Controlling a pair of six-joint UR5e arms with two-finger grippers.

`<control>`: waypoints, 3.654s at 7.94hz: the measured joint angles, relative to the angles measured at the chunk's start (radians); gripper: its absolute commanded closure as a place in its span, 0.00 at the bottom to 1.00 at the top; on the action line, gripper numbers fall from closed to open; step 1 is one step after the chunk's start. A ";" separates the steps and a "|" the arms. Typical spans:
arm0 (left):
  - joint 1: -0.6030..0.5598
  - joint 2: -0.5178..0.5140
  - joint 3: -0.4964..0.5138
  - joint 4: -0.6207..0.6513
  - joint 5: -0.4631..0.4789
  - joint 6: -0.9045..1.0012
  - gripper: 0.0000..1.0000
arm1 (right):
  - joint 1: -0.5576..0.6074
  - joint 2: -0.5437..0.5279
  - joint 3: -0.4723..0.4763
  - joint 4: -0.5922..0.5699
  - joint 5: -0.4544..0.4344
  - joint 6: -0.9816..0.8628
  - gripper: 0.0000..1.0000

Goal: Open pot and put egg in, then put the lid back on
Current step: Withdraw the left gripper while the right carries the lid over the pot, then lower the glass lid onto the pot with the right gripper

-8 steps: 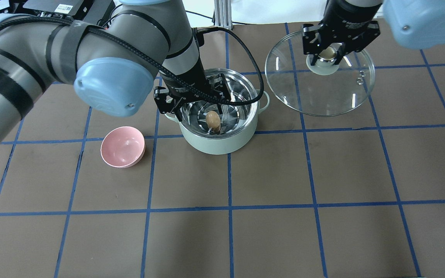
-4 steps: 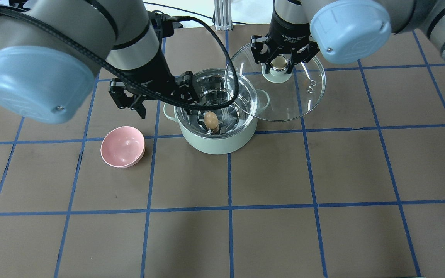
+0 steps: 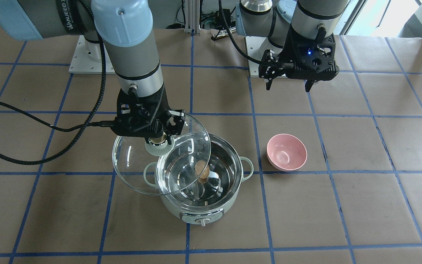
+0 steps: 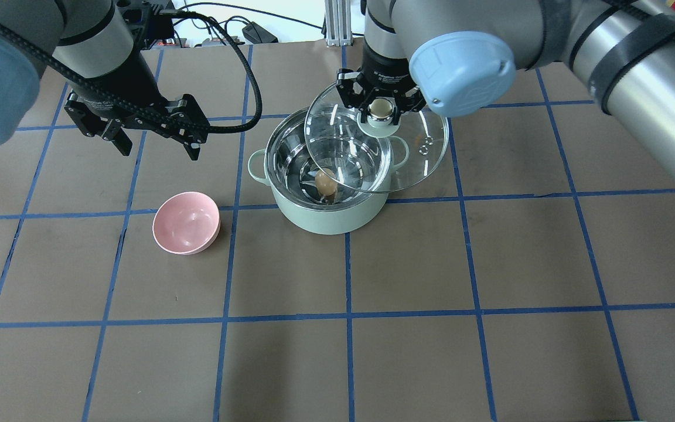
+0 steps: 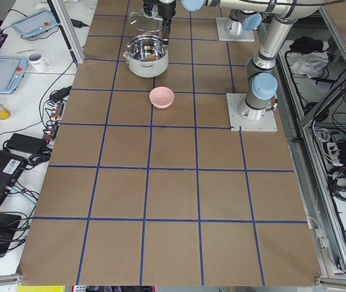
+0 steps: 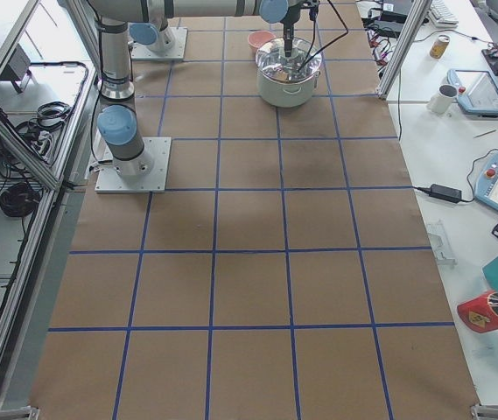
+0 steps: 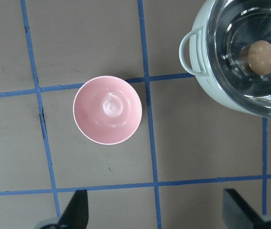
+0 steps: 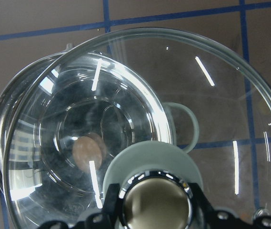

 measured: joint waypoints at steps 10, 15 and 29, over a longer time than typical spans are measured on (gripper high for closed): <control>0.021 -0.007 -0.003 0.096 -0.077 0.029 0.00 | 0.129 0.145 -0.025 -0.100 -0.009 0.118 1.00; 0.020 -0.007 -0.005 0.097 -0.078 0.029 0.00 | 0.130 0.161 -0.025 -0.110 -0.017 0.096 1.00; 0.020 -0.007 -0.007 0.097 -0.082 0.029 0.00 | 0.129 0.179 -0.027 -0.161 -0.036 0.053 1.00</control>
